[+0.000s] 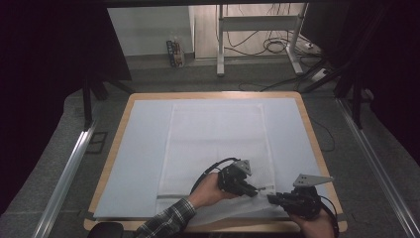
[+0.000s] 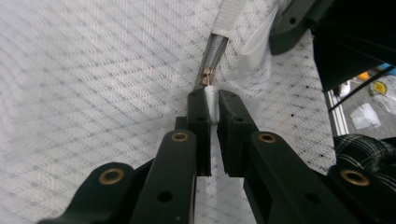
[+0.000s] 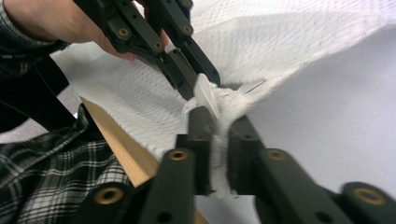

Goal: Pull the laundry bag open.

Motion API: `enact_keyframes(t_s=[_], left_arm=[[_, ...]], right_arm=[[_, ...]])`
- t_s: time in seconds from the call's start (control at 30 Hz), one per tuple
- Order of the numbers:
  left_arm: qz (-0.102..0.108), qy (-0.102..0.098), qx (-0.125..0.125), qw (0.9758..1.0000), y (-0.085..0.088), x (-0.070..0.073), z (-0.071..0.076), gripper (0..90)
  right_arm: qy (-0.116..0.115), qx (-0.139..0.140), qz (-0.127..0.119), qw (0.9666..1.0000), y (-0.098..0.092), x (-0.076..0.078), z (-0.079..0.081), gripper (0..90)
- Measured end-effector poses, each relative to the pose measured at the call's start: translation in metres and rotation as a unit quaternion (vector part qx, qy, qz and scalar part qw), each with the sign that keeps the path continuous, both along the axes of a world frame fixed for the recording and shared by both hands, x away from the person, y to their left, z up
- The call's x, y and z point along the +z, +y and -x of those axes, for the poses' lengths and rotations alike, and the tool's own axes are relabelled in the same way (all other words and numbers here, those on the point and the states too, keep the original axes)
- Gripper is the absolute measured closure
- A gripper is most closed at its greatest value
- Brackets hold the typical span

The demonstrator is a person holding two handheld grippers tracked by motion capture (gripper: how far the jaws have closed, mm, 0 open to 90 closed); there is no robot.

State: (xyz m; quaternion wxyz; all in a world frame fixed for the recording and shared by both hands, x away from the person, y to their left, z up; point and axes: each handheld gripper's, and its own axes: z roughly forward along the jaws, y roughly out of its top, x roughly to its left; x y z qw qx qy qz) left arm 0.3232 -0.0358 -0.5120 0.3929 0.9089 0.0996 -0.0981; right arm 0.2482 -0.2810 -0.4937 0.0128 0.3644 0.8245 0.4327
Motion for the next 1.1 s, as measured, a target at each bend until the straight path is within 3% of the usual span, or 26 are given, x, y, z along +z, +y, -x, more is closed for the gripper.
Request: enact_keyframes(t_s=[0.27,0.47,0.73,0.87,1.1], left_arm=[[-0.002,-0.012,-0.004,0.9999,-0.002,0.002,0.003,84.8],[-0.003,-0.012,-0.010,0.9999,-0.003,0.001,0.003,85.0],[0.004,-0.015,-0.004,0.9999,-0.001,0.001,0.002,85.1],[0.011,-0.016,0.003,0.9998,0.000,0.002,0.002,85.2],[0.014,-0.013,0.002,0.9998,0.002,0.001,0.003,86.5]], right_arm=[[0.020,-0.028,-0.016,0.9993,-0.005,0.002,-0.006,53.7],[0.044,-0.047,-0.019,0.9978,-0.007,0.000,-0.019,50.1],[0.062,-0.029,-0.028,0.9973,-0.004,0.002,-0.031,80.7],[0.067,-0.028,-0.040,0.9965,-0.003,0.006,-0.030,83.3],[0.061,-0.033,-0.032,0.9971,-0.003,0.007,-0.029,84.8]])
